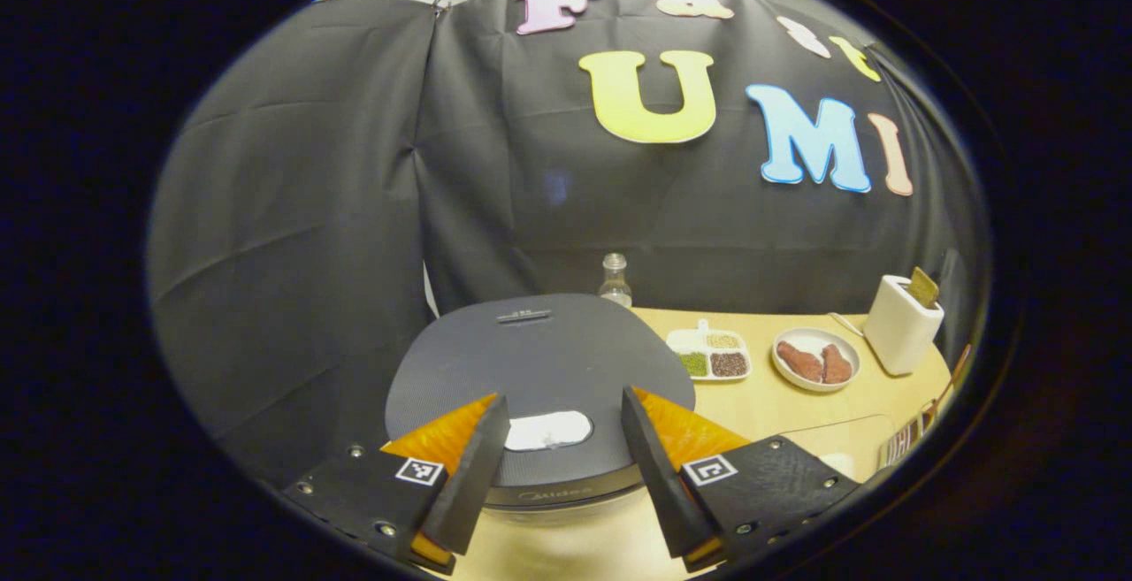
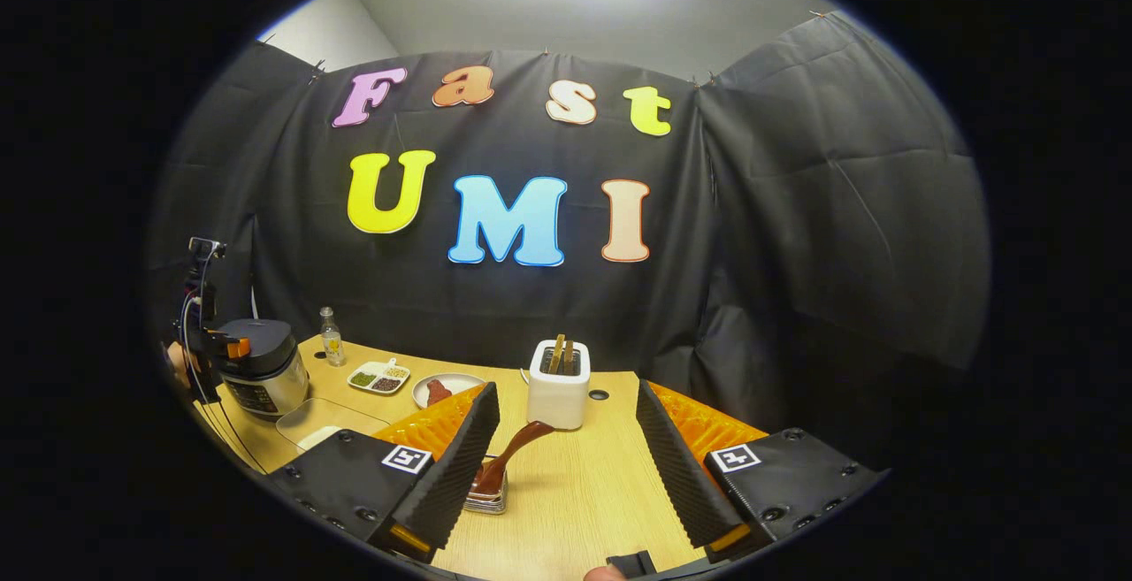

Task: Close the left gripper, press the button to open the rice cooker; take a wooden spoon from the chopstick holder with the right hand, scoop a spoonful of rice and pour it into the rice cooker, then put the wooden spoon back into the chopstick holder.

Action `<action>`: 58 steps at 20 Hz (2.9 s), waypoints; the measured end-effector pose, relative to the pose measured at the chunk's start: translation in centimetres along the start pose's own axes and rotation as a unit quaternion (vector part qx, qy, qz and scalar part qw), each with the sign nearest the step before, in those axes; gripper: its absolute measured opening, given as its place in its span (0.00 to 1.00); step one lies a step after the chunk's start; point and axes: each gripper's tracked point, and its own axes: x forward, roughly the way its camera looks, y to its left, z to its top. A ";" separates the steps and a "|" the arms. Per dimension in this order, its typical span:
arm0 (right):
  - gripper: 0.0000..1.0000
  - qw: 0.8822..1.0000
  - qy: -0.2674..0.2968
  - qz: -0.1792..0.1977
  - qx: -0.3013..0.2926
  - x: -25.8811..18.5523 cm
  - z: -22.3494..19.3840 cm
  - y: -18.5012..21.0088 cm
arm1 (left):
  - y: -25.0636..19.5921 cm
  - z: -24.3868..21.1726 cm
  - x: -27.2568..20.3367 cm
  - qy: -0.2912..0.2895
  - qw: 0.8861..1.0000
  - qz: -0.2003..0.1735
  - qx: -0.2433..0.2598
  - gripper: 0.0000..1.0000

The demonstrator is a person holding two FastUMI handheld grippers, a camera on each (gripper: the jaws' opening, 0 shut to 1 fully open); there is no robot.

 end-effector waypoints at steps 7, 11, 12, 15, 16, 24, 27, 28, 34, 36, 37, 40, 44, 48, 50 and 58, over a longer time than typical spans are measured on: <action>0.99 1.000 -0.001 -0.001 0.003 -0.3 -0.1 -0.1 | 0.1 -0.4 -0.5 -0.019 1.000 -0.001 0.001 0.86; 0.98 1.000 -0.020 0.010 0.008 -0.9 1.2 -0.1 | -0.4 3.6 -3.5 -0.064 0.998 -0.009 -0.010 0.82; 0.98 0.999 -0.026 0.015 0.010 -1.0 1.5 0.0 | -1.0 5.4 -5.5 -0.084 0.996 -0.015 -0.010 0.83; 0.98 0.998 -0.037 0.041 0.021 -1.4 1.8 0.8 | -2.7 9.1 -11.3 -0.130 0.991 -0.036 -0.004 0.82; 0.98 0.998 -0.039 0.051 0.024 -1.6 1.8 1.2 | -3.1 10.3 -13.4 -0.149 0.988 -0.041 -0.002 0.83; 0.98 0.993 -0.070 0.087 0.028 -4.2 3.2 4.4 | -4.3 14.3 -26.8 -0.244 0.967 -0.078 -0.002 0.82; 0.98 0.992 -0.076 0.089 0.041 -5.5 3.9 6.0 | -3.7 13.8 -29.5 -0.255 0.962 -0.093 -0.003 0.82; 0.98 0.992 -0.078 0.085 0.042 -5.9 4.1 6.4 | -3.5 13.6 -30.3 -0.260 0.961 -0.098 0.001 0.82; 0.98 0.992 -0.088 0.069 0.056 -8.1 4.4 7.8 | -1.7 12.8 -32.7 -0.263 0.958 -0.114 -0.003 0.82; 0.98 0.992 -0.088 0.067 0.060 -8.4 4.4 8.1 | -1.0 12.7 -33.2 -0.267 0.957 -0.112 -0.005 0.82; 0.98 0.992 -0.088 0.067 0.062 -8.5 4.3 8.3 | -0.8 12.6 -33.4 -0.269 0.957 -0.111 -0.003 0.83; 0.98 0.992 -0.092 0.064 0.057 -8.7 4.5 8.3 | -0.7 12.6 -33.7 -0.269 0.956 -0.115 -0.002 0.82; 0.99 0.992 -0.093 0.063 0.057 -8.8 4.8 8.2 | -1.0 12.8 -34.0 -0.272 0.955 -0.117 -0.004 0.83; 0.98 0.992 -0.094 0.061 0.054 -8.6 4.9 8.0 | -1.3 13.1 -34.1 -0.275 0.954 -0.119 0.000 0.83; 0.98 0.992 -0.095 0.060 0.054 -8.4 4.9 7.9 | -1.5 13.1 -34.3 -0.276 0.953 -0.120 0.001 0.83; 0.98 0.991 -0.108 0.056 0.062 -8.3 5.3 7.2 | -2.3 13.5 -34.6 -0.279 0.953 -0.121 0.003 0.82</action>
